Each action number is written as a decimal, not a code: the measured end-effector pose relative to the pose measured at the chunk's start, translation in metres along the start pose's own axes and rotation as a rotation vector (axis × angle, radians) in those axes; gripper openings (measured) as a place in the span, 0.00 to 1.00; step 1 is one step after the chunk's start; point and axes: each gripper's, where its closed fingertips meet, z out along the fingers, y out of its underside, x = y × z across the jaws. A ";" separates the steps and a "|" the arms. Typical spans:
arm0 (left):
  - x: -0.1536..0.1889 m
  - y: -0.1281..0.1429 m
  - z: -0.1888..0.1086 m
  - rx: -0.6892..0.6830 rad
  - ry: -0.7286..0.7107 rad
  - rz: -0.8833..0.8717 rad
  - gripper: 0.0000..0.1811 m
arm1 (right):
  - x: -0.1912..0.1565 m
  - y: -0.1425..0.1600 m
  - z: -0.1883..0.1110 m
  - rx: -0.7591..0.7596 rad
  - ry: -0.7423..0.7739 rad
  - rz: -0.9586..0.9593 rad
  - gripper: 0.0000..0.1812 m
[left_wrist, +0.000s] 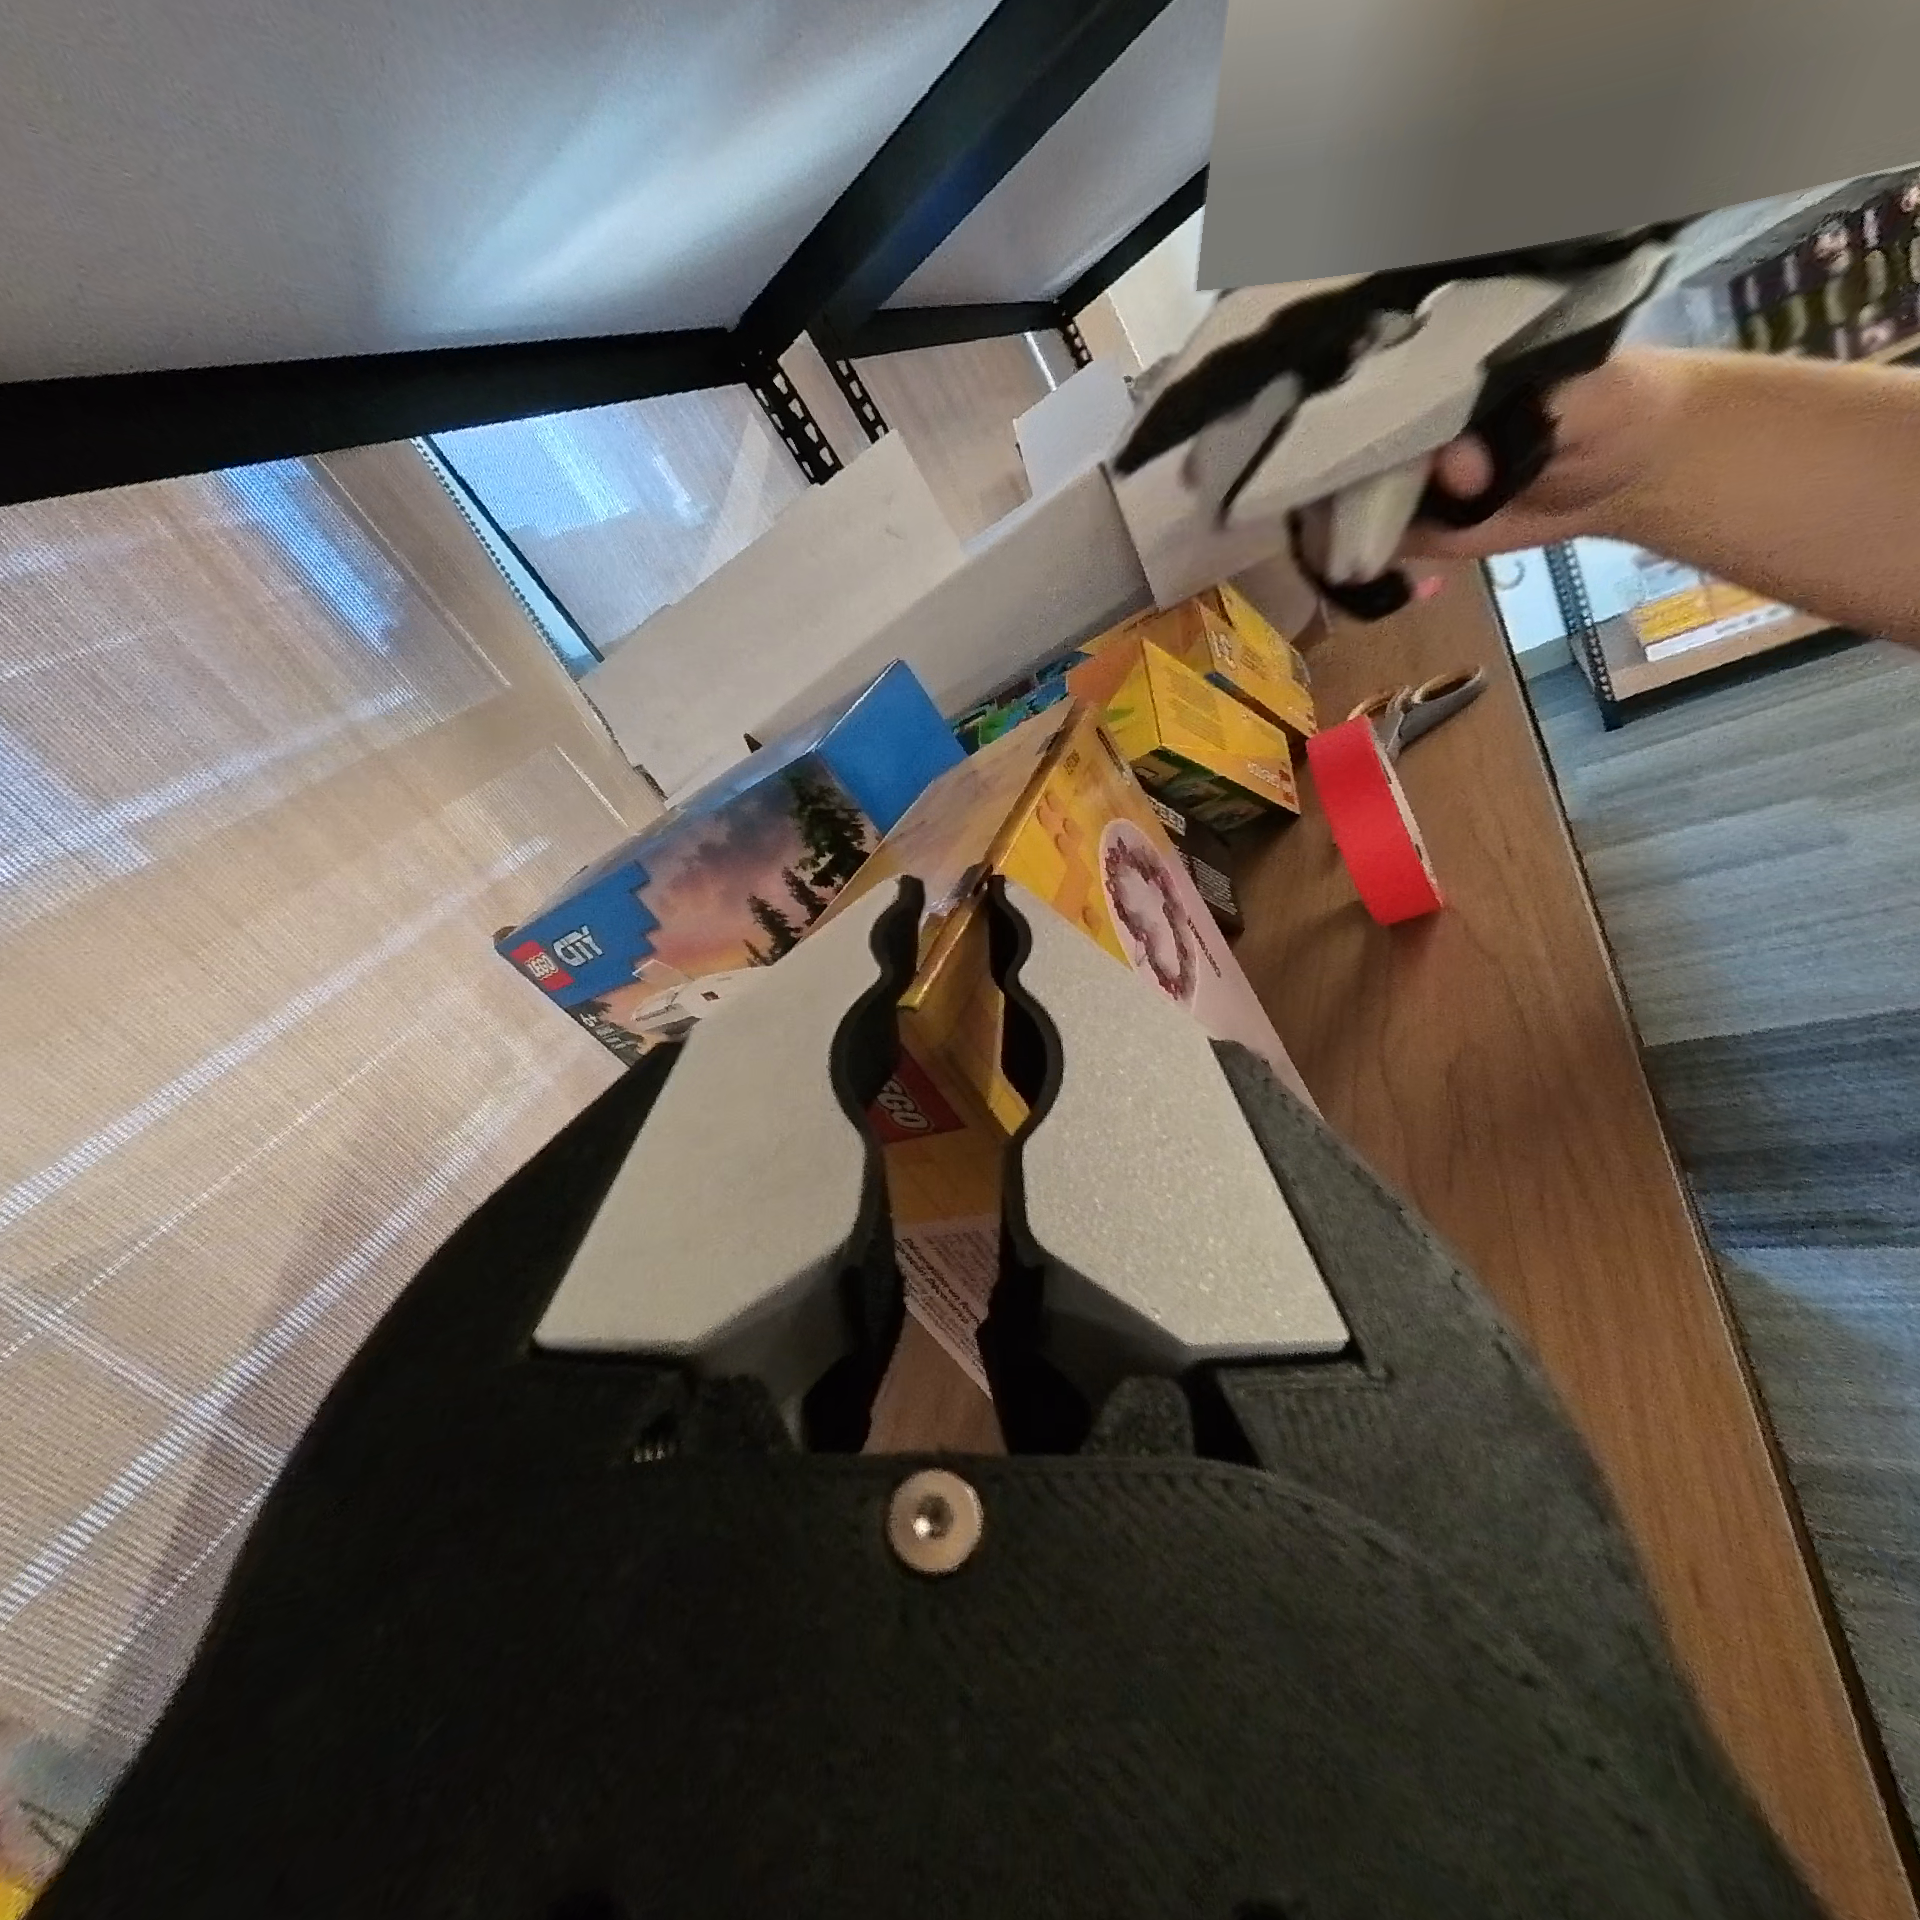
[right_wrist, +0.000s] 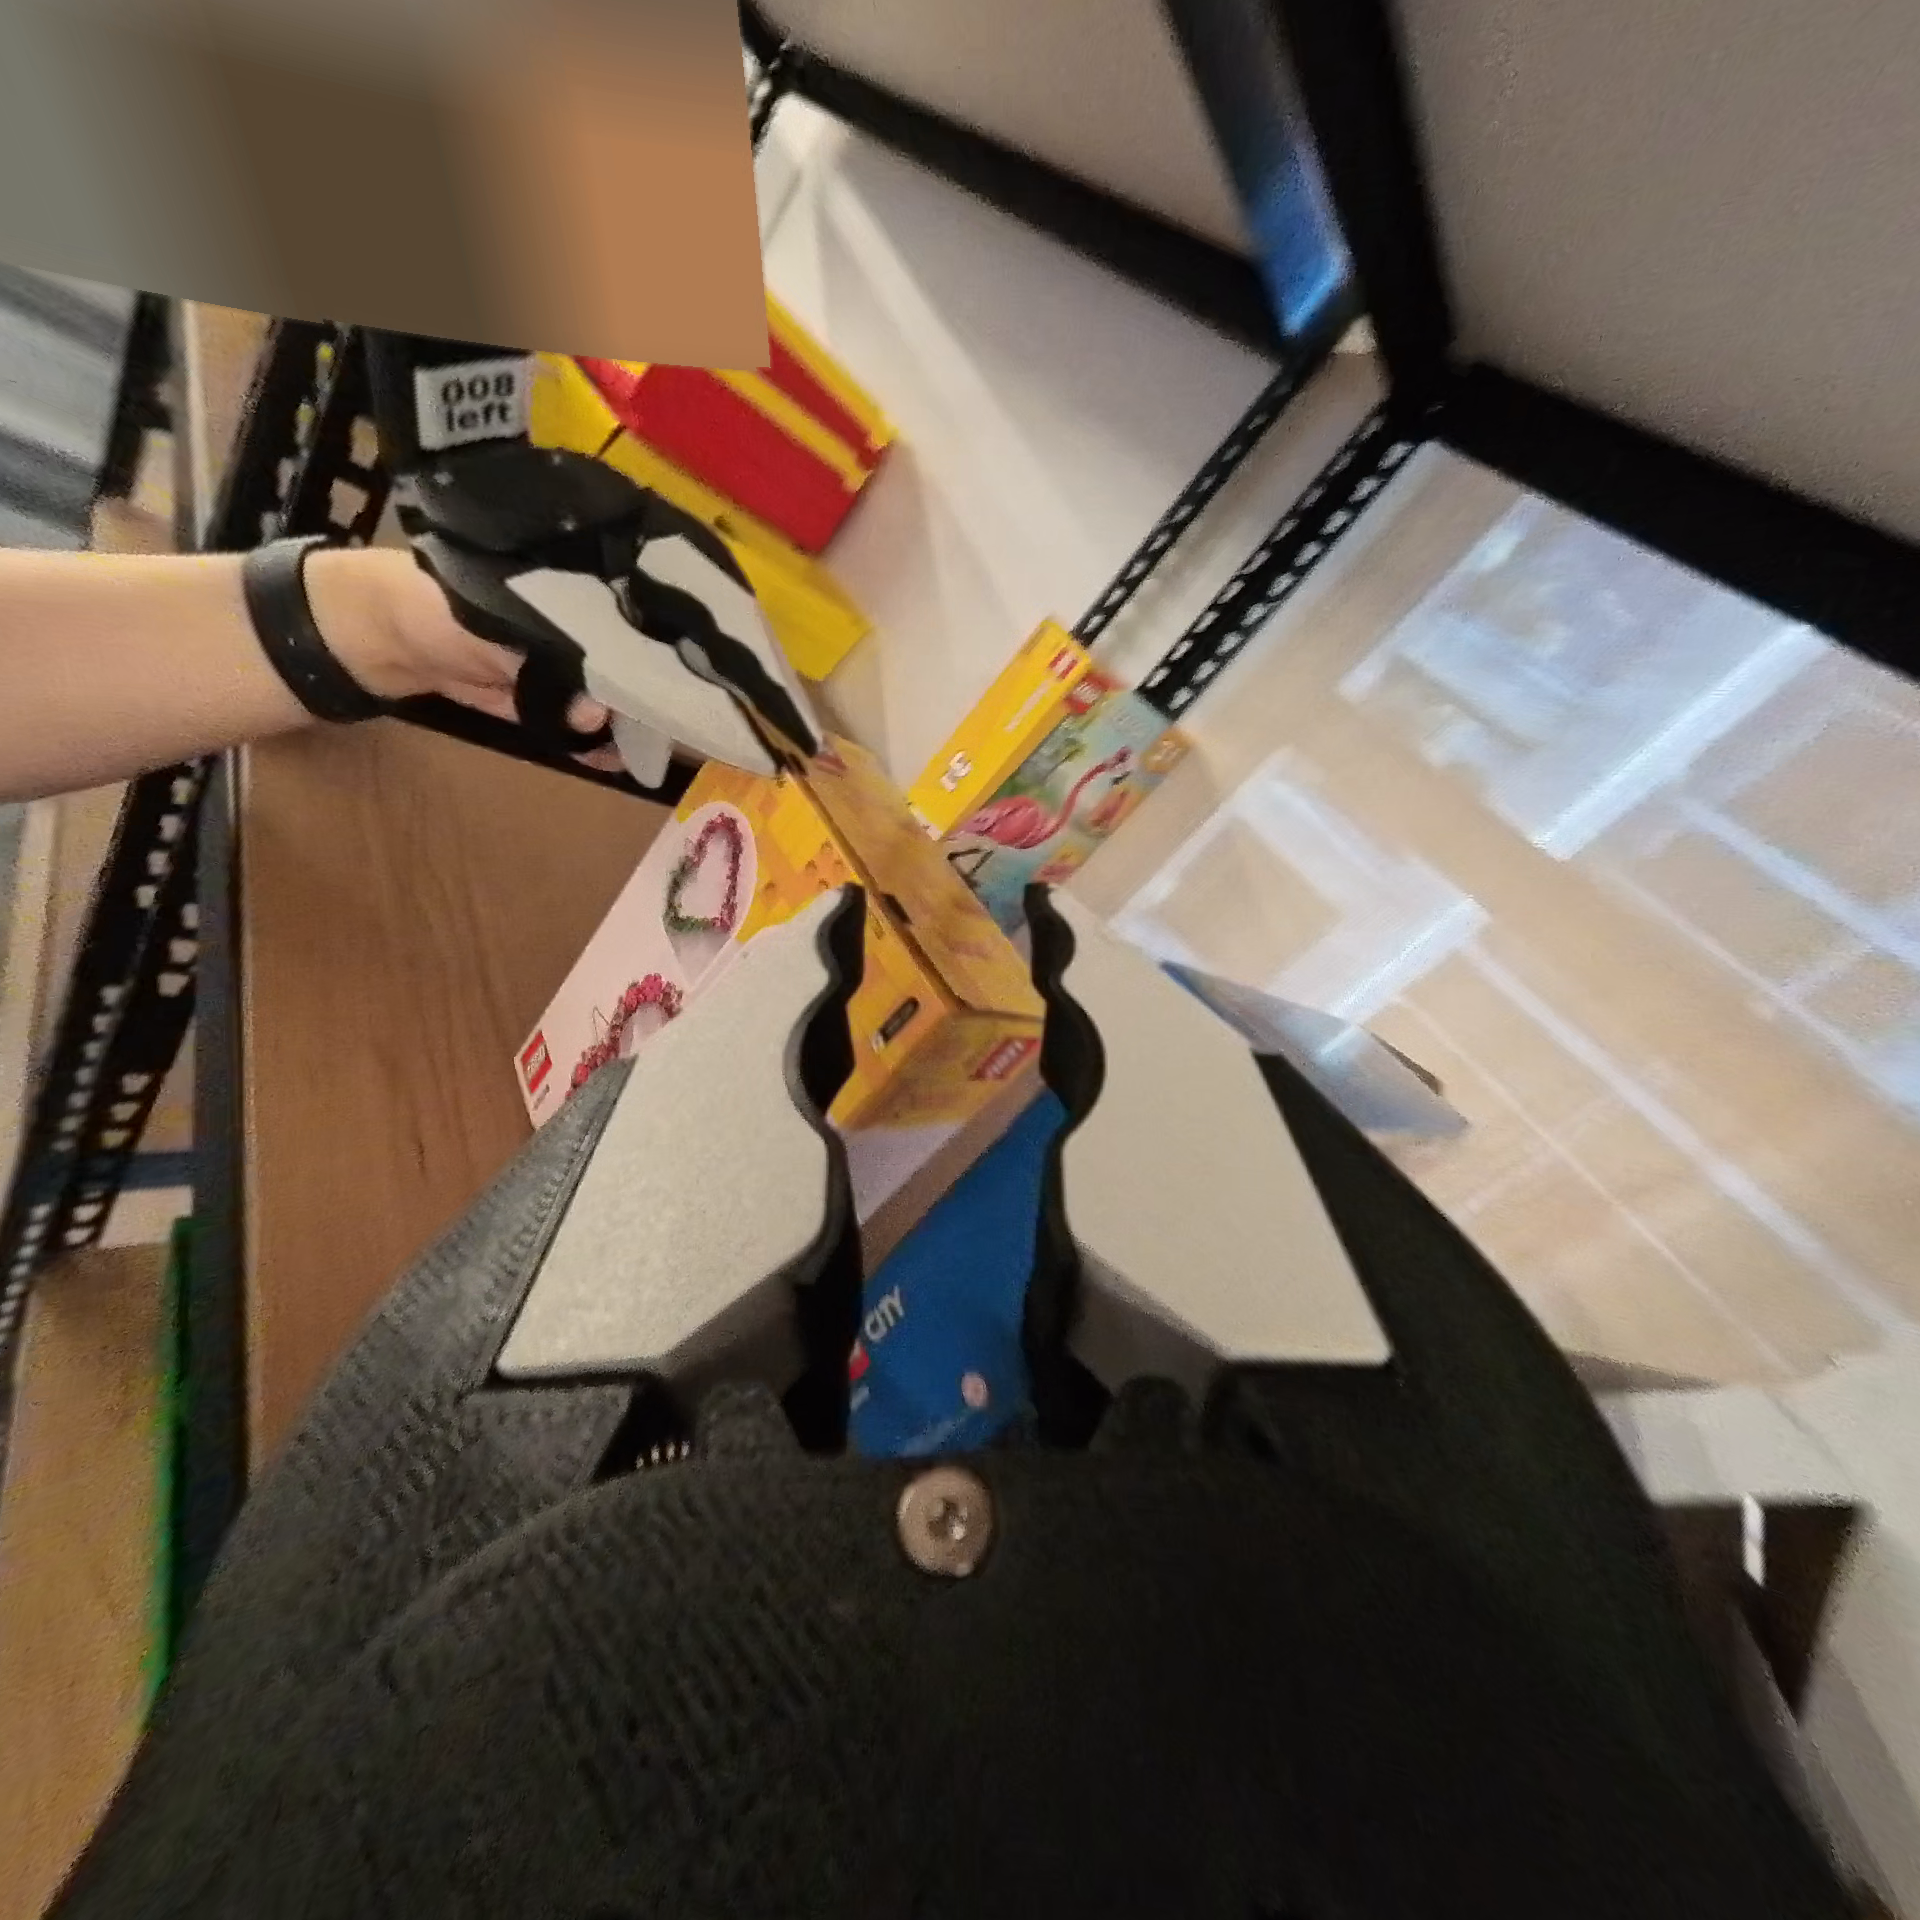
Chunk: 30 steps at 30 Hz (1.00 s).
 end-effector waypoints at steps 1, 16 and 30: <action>0.000 0.000 0.000 -0.002 -0.008 0.002 0.06 | 0.001 -0.001 -0.018 0.004 0.032 -0.004 0.17; 0.045 -0.028 -0.039 -0.077 -0.311 -0.118 0.12 | 0.001 0.153 -0.206 -0.298 0.265 0.254 0.17; 0.222 0.006 0.041 -0.235 -0.137 -0.327 0.13 | -0.020 0.227 -0.137 -0.608 0.064 0.526 0.23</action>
